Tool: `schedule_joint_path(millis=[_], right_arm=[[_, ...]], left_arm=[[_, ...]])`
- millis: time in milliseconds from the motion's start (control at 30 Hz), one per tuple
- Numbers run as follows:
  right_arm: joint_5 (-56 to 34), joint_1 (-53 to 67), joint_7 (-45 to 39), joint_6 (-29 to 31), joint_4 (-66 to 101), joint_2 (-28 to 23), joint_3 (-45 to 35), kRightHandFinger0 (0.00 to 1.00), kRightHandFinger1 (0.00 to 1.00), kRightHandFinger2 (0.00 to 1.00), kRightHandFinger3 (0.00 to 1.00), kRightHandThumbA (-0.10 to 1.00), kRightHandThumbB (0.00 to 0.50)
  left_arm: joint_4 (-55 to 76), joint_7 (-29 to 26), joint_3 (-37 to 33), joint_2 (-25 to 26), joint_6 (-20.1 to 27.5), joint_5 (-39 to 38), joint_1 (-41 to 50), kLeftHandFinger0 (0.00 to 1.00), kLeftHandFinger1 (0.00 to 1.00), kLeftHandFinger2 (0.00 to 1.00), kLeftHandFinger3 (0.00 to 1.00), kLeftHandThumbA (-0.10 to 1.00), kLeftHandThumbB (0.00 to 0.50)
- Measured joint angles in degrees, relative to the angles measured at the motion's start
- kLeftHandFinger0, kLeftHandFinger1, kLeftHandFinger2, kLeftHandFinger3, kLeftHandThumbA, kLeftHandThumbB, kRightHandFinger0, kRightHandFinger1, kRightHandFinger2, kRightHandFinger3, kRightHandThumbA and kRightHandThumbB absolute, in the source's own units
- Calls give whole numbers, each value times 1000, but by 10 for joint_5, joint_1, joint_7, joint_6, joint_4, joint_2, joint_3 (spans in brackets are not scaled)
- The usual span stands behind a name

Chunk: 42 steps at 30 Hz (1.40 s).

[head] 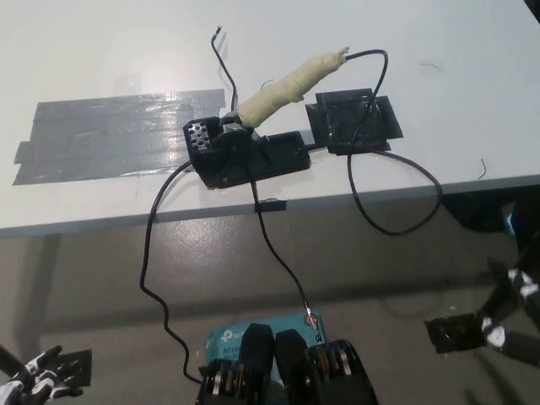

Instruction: The robot uses its right hand to grab the soldering gun kept on the middle of the table and pulls it out of its base and keep it on the right side of the base

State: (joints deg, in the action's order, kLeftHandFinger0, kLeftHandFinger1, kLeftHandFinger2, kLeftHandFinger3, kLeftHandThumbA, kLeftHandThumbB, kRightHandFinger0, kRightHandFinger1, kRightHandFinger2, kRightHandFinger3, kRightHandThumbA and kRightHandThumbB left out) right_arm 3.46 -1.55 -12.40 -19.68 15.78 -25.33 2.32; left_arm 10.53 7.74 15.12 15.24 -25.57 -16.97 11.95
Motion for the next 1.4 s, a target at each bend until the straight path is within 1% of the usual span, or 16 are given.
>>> schedule_joint_path(millis=[33,133,167,267,300,333,400,533,700,900,967,1033,1133,1200,1333,1400], right_arm=[[1,-7,0,0,10,0,-2,948,1000,1000,1000,211,165],[3,-55,1,0,46,0,-10,923,1000,1000,1000,169,165],[4,-73,2,-1,54,1,-11,992,1000,1000,1000,247,167],[14,-141,2,-4,58,4,-5,1000,1000,1000,1000,338,175],[17,-160,2,-6,58,4,-1,1000,1000,1000,1000,425,194],[24,-194,1,-10,57,4,7,1000,1000,1000,1000,505,254],[38,-243,-3,-17,49,3,29,1000,1000,1000,1000,468,321],[71,-347,-20,-24,8,3,92,1000,1000,1000,1000,504,368],[111,-450,-46,-23,-63,4,170,1000,1000,1000,1000,563,388],[178,-578,-67,-9,-190,9,279,1000,1000,1000,1000,438,351],[202,-613,-66,6,-239,15,304,1000,1000,1000,1000,459,350],[225,-642,-64,19,-279,18,323,1000,1000,1000,1000,488,403],[258,-674,-56,41,-322,26,350,1000,1000,1000,1000,492,398],[278,-689,-53,56,-349,34,365,1000,1000,1000,1000,442,407],[315,-714,-52,84,-407,60,387,1000,1000,1000,1000,410,363],[324,-715,-53,93,-420,73,390,1000,1000,1000,1000,430,356]], left_arm=[[0,0,-1,0,0,0,-1,398,473,662,813,462,325],[0,0,-3,0,0,-1,0,430,485,666,819,480,316],[0,0,-4,0,0,-1,-1,439,493,664,818,476,328],[0,0,-4,0,0,-1,0,453,515,683,830,471,334],[0,0,-5,0,0,-1,0,453,517,686,830,468,340],[0,0,-4,0,0,-1,1,448,510,687,830,461,321],[0,0,-4,0,-1,-1,2,440,507,692,824,461,321],[0,0,-4,0,-1,-1,2,410,467,661,810,444,340],[0,0,-4,0,-1,-1,3,428,512,691,830,471,350],[0,0,-4,0,-1,-1,6,430,506,684,809,498,328],[0,0,-4,0,-1,-1,10,426,499,676,805,506,321],[0,0,-5,-1,-1,-1,12,431,504,682,833,527,298],[0,0,-8,-1,0,-1,15,436,512,693,838,536,270],[0,0,-9,-1,0,0,17,454,530,714,856,533,280],[5,0,-18,-1,0,1,19,473,537,700,849,529,261],[5,0,-17,-1,0,-1,18,527,595,735,867,656,300]])
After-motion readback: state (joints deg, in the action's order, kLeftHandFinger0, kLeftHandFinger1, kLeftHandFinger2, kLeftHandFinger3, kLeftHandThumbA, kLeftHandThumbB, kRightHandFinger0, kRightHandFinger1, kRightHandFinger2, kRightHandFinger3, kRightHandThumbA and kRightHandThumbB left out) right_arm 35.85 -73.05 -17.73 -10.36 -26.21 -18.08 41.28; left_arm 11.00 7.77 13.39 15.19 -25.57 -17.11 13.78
